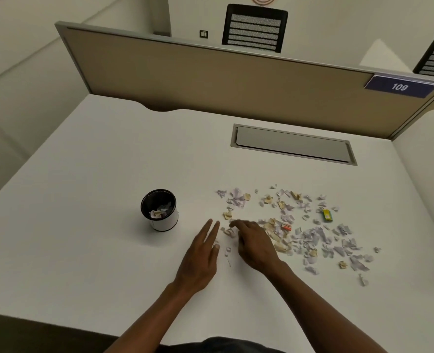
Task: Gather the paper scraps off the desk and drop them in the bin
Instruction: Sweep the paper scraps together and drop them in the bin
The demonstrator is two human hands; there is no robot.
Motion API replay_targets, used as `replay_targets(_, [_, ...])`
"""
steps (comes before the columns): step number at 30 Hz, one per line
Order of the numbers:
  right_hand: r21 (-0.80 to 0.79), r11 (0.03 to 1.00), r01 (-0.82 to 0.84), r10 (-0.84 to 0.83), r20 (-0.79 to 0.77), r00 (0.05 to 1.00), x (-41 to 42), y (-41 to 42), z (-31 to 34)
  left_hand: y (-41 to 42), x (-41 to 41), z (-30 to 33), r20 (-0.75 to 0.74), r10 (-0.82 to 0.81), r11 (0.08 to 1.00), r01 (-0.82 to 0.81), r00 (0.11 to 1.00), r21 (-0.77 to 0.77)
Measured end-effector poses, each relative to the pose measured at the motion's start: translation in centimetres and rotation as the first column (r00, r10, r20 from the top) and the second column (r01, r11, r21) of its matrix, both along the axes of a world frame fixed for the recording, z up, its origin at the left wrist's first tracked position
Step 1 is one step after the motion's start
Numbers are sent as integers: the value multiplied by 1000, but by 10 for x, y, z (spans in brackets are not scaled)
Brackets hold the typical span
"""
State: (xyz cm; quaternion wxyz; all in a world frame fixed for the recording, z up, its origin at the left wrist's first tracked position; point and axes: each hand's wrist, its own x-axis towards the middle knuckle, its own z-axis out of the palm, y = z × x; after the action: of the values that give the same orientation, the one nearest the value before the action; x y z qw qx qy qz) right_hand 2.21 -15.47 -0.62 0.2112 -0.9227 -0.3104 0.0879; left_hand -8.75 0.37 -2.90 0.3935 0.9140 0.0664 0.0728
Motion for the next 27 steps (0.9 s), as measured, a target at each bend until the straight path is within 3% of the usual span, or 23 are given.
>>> replay_targets(3, [15, 1000, 26, -27, 45, 999, 21, 12, 8, 10, 18, 7, 9, 31, 999, -31, 999, 9])
replay_targets(8, [-198, 980, -19, 25, 27, 999, 57, 32, 12, 22, 58, 21, 22, 60, 998, -61, 998, 24])
replay_targets(12, [-261, 961, -92, 101, 20, 995, 50, 34, 5, 29, 87, 25, 22, 40, 998, -41, 999, 54])
replay_targets(18, [-65, 986, -154, 156, 28, 987, 17, 22, 4, 38, 130, 18, -98, -53, 984, 69, 994, 162])
replay_targets(23, [126, 989, 74, -75, 9, 997, 28, 16, 15, 31, 150, 8, -263, -198, 904, 279, 944, 324])
replay_targets(27, [74, 980, 184, -187, 23, 982, 64, 13, 23, 25, 136, -6, -240, -222, 876, 301, 945, 376])
